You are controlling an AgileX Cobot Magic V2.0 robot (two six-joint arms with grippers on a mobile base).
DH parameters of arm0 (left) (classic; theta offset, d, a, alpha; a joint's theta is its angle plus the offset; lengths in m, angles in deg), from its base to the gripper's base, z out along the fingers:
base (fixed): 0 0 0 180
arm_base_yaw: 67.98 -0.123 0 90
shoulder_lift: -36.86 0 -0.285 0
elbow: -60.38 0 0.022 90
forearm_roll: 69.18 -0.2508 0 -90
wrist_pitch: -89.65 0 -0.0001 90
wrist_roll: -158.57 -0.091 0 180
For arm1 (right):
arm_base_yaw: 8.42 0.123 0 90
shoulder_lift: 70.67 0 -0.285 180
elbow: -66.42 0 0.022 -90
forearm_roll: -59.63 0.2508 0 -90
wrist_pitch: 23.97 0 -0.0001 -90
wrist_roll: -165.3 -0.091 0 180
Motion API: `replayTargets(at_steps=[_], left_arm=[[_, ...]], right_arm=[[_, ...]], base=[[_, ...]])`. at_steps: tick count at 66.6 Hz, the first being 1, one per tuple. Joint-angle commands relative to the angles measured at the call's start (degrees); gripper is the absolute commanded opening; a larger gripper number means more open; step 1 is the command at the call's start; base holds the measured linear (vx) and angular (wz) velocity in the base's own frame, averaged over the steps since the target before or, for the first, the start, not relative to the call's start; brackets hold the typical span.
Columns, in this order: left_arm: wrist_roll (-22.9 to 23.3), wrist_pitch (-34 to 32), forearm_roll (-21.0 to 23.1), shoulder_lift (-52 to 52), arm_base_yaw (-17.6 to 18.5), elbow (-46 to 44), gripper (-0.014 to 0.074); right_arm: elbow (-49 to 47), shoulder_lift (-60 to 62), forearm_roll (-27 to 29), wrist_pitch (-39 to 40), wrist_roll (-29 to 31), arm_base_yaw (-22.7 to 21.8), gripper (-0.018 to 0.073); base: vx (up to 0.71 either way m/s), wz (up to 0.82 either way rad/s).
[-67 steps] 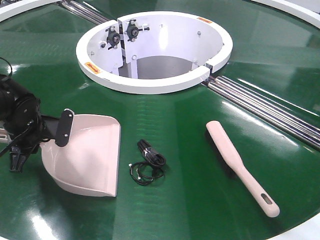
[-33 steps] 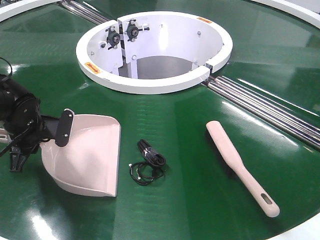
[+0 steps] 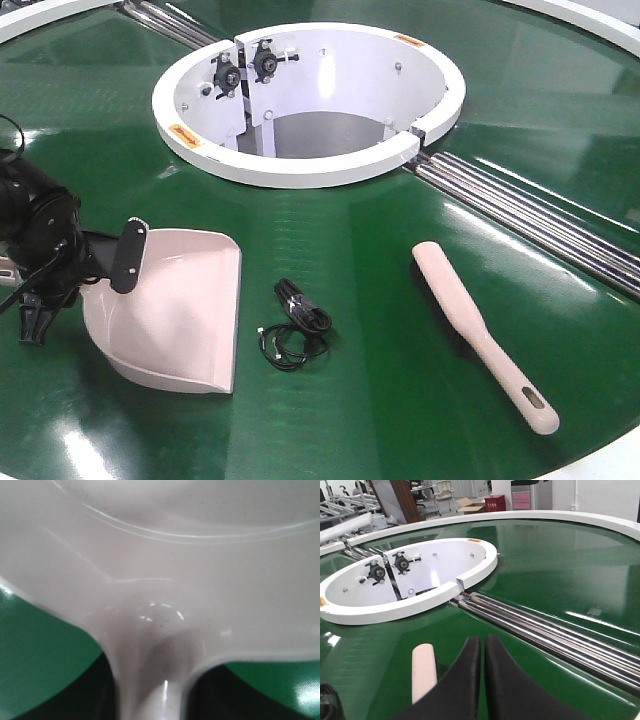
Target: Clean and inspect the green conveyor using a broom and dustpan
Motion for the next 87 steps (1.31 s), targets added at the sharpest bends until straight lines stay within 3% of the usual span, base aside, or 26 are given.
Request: replayTargets(at_steps=[1,19,30,43,62,87], left_arm=[[-0.14,0.26,-1.12,-2.38,0.43,-1.51,-0.0006],[-0.14,0.26,-1.12,-2.38,0.43,-1.51,-0.0006],[-0.14,0.26,-1.12,-2.38,0.43,-1.51,-0.0006],[-0.14,0.26,-1.12,-2.38,0.43,-1.51,-0.0006],[-0.14,0.26,-1.12,-2.38,0.43,-1.51,-0.0006],[-0.14,0.26,-1.12,-2.38,0.43,-1.51,-0.0006]], right_arm=[[-3.36,-2.89,-1.65,1.87,0.75,0.10,0.0078],[-6.67,-12.92,-2.33,-2.32,0.75,6.17,0.0371],[-12.29,-21.92,-2.42,-6.76,0.75,9.46,0.0478],[-22.18,-34.19,-2.82,-15.85,0.69,13.40,0.0491],[-37.80,-52.16,-2.49,-35.61,0.71,15.75,0.0491],[-47.23,-66.82,1.82,-43.54,3.14,16.20,0.0491]], base=[[0.00,0.00],[0.00,0.00],[0.00,0.00],[0.00,0.00],[0.00,0.00],[0.00,0.00]])
